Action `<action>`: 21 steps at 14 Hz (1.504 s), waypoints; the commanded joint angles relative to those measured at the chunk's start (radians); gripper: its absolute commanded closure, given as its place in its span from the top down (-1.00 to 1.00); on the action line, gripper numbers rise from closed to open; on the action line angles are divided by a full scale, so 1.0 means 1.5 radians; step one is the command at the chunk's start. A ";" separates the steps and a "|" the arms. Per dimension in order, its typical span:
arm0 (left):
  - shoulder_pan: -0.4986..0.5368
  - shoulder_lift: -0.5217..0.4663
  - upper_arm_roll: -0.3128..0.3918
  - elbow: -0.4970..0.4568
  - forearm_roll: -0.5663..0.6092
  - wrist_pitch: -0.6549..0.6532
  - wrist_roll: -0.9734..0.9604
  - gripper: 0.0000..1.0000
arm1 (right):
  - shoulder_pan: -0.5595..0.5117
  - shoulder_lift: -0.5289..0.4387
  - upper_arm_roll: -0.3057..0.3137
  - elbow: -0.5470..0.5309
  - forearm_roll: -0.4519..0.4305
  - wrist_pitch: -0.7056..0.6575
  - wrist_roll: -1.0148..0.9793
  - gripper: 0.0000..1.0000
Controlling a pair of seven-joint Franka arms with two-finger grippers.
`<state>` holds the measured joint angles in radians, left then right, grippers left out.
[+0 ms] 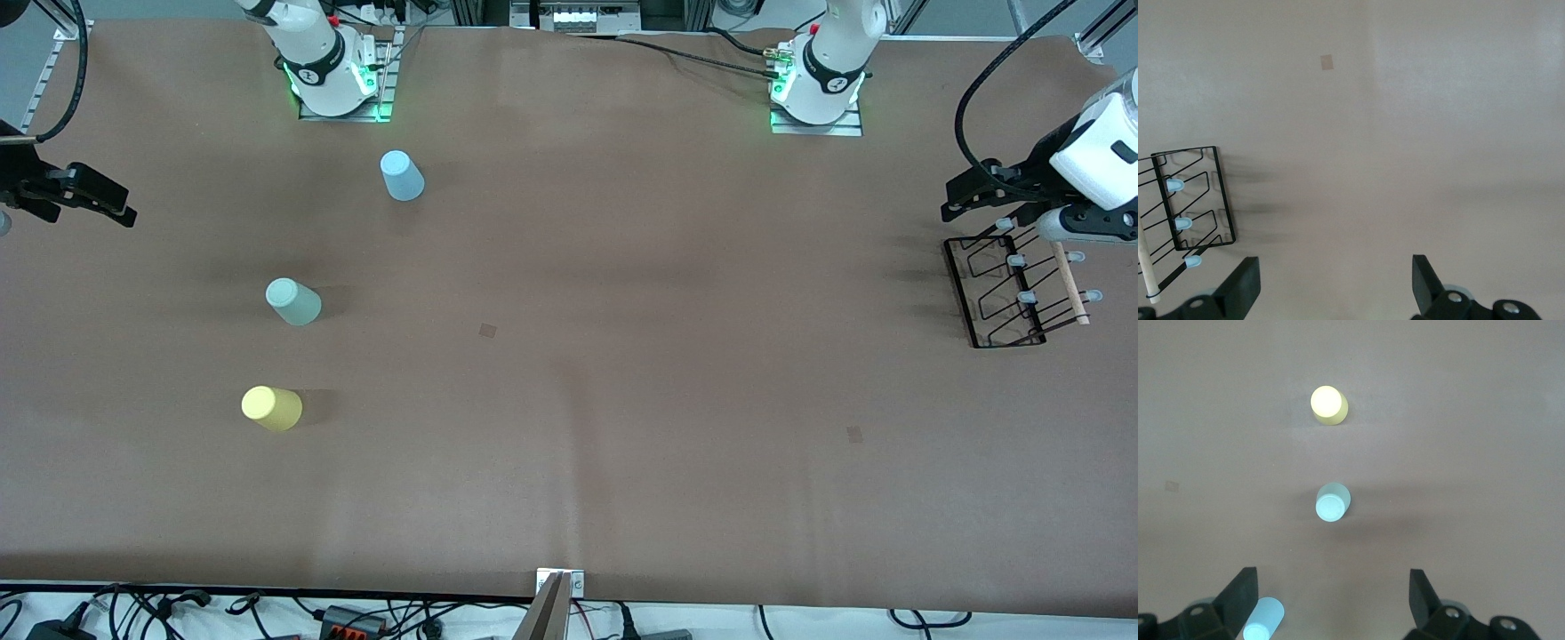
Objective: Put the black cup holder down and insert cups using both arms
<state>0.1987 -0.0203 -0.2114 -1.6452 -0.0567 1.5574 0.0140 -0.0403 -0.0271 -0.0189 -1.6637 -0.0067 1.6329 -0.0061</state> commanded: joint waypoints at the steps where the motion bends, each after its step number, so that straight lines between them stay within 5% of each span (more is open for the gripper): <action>1: 0.004 -0.007 0.000 -0.003 -0.004 -0.004 -0.001 1.00 | -0.004 -0.018 0.005 -0.008 0.000 -0.012 -0.009 1.00; 16: 0.009 -0.001 0.009 -0.002 -0.006 -0.003 -0.002 1.00 | 0.000 -0.010 0.005 -0.008 0.000 0.012 -0.009 1.00; 20: 0.070 0.062 0.012 0.009 0.004 0.006 0.013 1.00 | 0.002 -0.005 0.005 -0.009 -0.001 0.015 -0.009 1.00; 21: 0.077 0.081 0.013 0.009 0.066 0.013 0.018 1.00 | 0.002 -0.004 0.005 -0.008 -0.001 0.015 -0.009 1.00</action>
<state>0.2880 0.0392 -0.1928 -1.6480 -0.0357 1.5619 0.0222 -0.0367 -0.0315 -0.0144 -1.6684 -0.0067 1.6447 -0.0075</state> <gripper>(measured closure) 0.000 0.000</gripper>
